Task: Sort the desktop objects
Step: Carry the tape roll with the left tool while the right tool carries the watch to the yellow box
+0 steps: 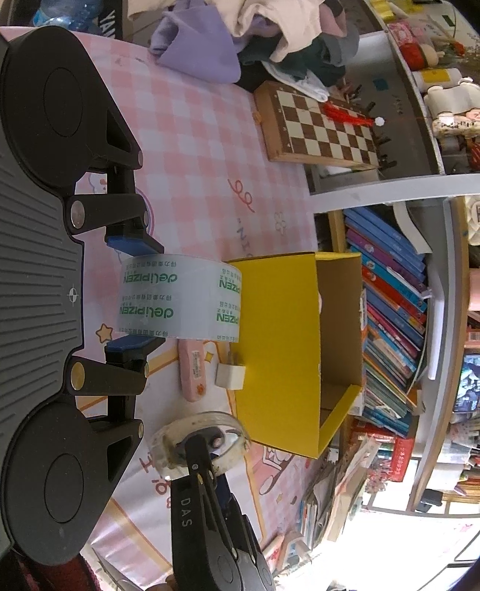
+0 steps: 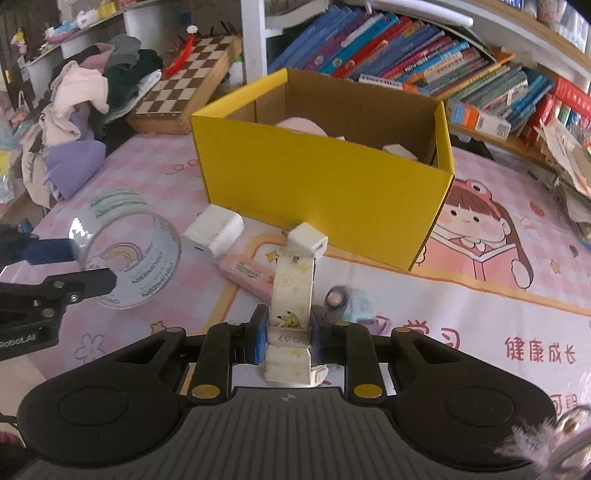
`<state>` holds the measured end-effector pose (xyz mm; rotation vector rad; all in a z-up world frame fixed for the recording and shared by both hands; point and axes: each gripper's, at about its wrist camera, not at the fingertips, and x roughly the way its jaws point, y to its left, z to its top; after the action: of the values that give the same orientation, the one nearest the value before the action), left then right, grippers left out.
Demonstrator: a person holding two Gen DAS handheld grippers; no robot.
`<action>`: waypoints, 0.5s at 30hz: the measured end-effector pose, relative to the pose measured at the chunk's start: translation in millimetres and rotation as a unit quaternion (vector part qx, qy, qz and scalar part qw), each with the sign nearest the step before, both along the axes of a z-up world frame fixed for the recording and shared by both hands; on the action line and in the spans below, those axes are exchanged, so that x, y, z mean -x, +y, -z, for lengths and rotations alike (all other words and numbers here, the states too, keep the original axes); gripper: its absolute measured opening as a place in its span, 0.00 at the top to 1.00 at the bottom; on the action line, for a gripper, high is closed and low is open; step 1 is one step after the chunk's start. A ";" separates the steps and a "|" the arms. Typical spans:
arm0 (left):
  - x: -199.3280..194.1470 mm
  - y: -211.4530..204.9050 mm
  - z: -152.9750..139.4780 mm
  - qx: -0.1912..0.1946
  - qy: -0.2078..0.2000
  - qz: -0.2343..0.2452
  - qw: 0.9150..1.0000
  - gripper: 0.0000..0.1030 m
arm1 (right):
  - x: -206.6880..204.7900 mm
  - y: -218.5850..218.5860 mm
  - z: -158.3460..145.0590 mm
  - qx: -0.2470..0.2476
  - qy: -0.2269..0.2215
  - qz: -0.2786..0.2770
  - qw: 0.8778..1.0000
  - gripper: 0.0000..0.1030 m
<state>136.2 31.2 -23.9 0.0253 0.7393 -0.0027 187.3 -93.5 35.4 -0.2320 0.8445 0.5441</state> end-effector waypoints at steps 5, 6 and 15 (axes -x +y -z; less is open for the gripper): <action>3.3 0.7 -3.6 0.000 -0.008 0.005 1.000 0.60 | 8.6 0.3 -10.3 -0.005 -0.014 0.000 1.000 0.79; 4.1 0.8 -4.2 0.000 -0.009 0.006 1.000 0.60 | 10.2 0.6 -11.9 -0.006 -0.016 0.000 1.000 0.79; 12.3 3.7 -8.5 0.001 -0.020 0.011 1.000 0.59 | 23.0 0.4 -19.7 -0.010 -0.023 0.002 1.000 0.79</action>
<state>123.9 34.8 -15.4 0.0315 0.6990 -0.0242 164.3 -93.2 55.1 -0.2241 0.7947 0.5415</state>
